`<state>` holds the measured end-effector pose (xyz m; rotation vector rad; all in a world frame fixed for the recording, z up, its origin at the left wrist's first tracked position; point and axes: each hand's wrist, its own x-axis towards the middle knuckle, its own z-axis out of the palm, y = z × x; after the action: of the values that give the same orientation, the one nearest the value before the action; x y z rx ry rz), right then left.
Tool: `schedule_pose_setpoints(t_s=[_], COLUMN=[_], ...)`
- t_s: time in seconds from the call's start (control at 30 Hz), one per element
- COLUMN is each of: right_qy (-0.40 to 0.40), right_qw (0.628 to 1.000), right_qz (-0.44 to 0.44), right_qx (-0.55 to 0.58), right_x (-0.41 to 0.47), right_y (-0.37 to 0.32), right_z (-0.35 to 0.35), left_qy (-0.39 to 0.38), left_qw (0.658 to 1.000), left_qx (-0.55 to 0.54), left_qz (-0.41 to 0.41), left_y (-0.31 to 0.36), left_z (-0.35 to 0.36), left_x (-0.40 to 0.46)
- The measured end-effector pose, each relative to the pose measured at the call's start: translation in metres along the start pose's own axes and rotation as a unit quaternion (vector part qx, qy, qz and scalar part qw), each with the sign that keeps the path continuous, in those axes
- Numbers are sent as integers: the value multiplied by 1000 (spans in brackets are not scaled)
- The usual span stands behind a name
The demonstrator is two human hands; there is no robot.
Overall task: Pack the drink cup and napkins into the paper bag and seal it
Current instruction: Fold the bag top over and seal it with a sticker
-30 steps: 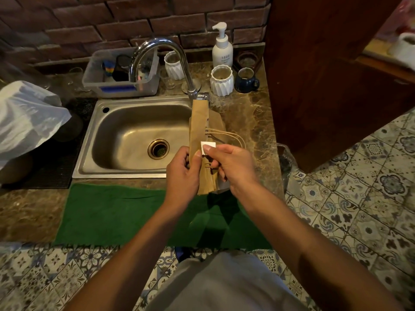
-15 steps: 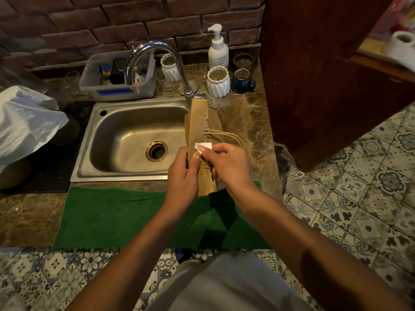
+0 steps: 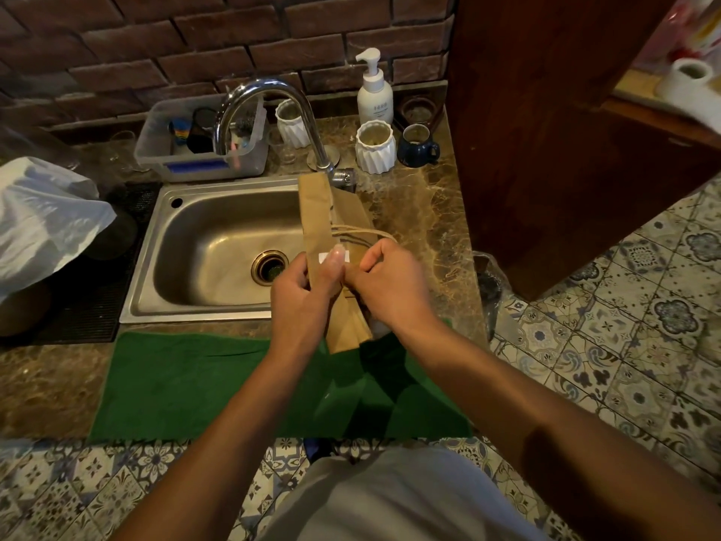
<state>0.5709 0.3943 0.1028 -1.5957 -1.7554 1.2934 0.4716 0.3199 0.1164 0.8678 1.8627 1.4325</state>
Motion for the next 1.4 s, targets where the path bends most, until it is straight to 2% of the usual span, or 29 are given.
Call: schedule_pose_setpoints(t_s=[0.2,0.3,0.43,0.7,0.77,0.83,0.93,1.0,1.13,1.2,1.27,1.3,1.4], right_qy=[6,-10,-83,-211,-202,-163,-99,-92,-90,-66,-34,-45,-152], right_qw=[997,995,989,975,977,985,991,984,957,939,892,862,789], right_qz=[-44,-81,-122,-55,-24,-26,-79,-95,-140,-240,-357,-395,-399], right_qx=[-68,-58,-15,36,67,50,-52,-123,-235,-239,-275,-315,-441], right_x=[-8,-6,-1,8,9,11,12,8,-8,-13,-9,-2,20], right_y=[-3,-3,-1,-1,-1,2,3,1,-13,-26,-38,-42,-53], right_z=[0,-2,-9,-23,-25,-24,-21,-18,-29,-46,-58,-62,-62], left_qy=[-27,-59,-103,-166,-169,-175,-182,-189,-222,-289,-372,-407,-472], left_qw=[998,996,993,985,985,984,983,981,971,948,908,886,833], left_qx=[24,16,26,31,26,18,22,37,94,135,190,221,283], left_qz=[-48,-59,-41,-20,-19,-7,3,8,0,9,22,30,58], left_y=[-2,0,3,-1,-1,-1,-3,-7,-4,3,11,15,23], left_z=[-13,-18,-24,-27,-29,-28,-28,-30,-39,-46,-51,-53,-50], left_x=[10,12,13,15,16,16,17,19,28,36,46,51,66])
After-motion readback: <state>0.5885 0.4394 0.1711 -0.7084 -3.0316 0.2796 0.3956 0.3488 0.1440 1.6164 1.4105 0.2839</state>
